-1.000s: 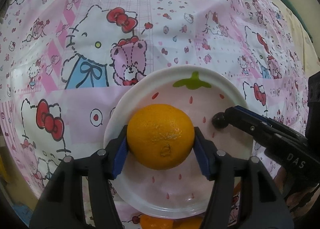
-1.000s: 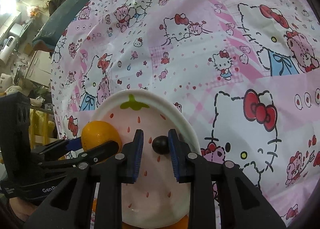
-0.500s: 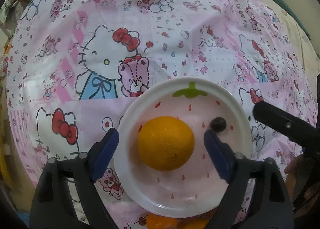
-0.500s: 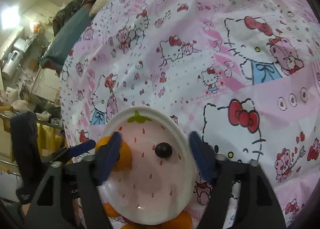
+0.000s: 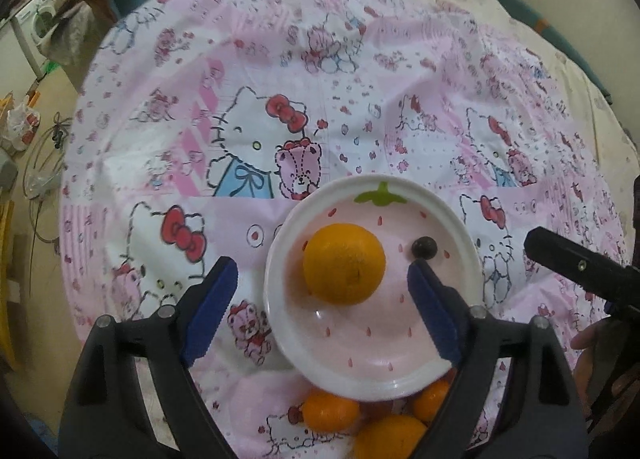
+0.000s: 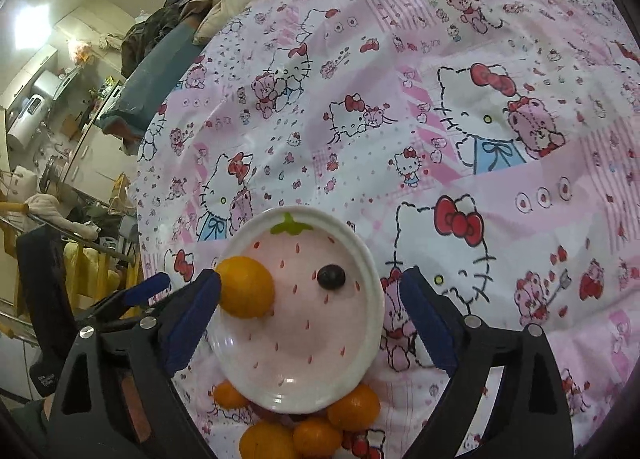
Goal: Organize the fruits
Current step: 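Open and withdraw both grippers from the plate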
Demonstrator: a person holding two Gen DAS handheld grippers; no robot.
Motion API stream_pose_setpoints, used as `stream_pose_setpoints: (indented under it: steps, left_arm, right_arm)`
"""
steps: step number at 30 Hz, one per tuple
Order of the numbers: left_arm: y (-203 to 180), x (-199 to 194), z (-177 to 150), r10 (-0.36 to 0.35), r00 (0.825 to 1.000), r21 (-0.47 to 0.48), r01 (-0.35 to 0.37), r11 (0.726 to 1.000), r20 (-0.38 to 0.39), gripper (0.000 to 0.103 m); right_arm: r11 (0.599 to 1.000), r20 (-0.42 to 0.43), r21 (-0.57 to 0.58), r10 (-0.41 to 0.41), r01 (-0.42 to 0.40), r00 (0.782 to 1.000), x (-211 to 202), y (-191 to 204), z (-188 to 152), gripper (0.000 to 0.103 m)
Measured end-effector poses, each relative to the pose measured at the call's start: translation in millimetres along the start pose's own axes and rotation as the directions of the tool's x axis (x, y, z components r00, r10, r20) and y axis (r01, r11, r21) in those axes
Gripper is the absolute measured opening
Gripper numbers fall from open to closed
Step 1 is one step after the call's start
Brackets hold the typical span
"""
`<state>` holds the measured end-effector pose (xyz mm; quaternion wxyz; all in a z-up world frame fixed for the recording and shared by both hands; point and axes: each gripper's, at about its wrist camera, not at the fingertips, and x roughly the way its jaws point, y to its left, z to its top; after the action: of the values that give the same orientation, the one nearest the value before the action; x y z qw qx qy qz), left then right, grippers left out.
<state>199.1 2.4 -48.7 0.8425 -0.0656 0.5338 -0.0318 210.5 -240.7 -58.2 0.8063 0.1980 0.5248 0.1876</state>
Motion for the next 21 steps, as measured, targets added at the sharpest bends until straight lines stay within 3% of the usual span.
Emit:
stream_pose_setpoints:
  steps: [4,7,11,16,21]
  left_arm:
    - [0.6,-26.4,-11.7,0.027,0.997,0.008,-0.027,1.0,0.067,0.085]
    - [0.0,-44.1,-24.2,0.009,0.996,0.013,-0.01,1.0,0.092,0.091]
    - [3.4,-60.2,-41.3,-0.004,0.996,-0.013,0.005,1.0,0.085,0.092]
    - [8.4,-79.7,-62.4,0.078,0.993,-0.022,-0.076,0.997,0.093,0.092]
    - [16.4,-88.4,-76.8,0.073,0.993,-0.037,-0.069,0.997,0.098,0.092]
  right_arm:
    - [1.0,-0.003,-0.023,-0.007,0.007,1.0,-12.9,7.5,-10.9,0.094]
    - [0.999,0.003,-0.039,-0.013,0.013,1.0,-25.7,13.5,-20.1,0.093]
    - [0.999,0.021,-0.035,-0.012,0.012,1.0,-42.9,17.9,-34.5,0.094]
    - [0.998,0.06,-0.043,-0.042,0.045,0.997,-62.0,22.1,-59.6,0.094]
    - [0.998,0.067,-0.042,-0.036,0.039,0.997,-76.2,18.8,-85.2,0.094]
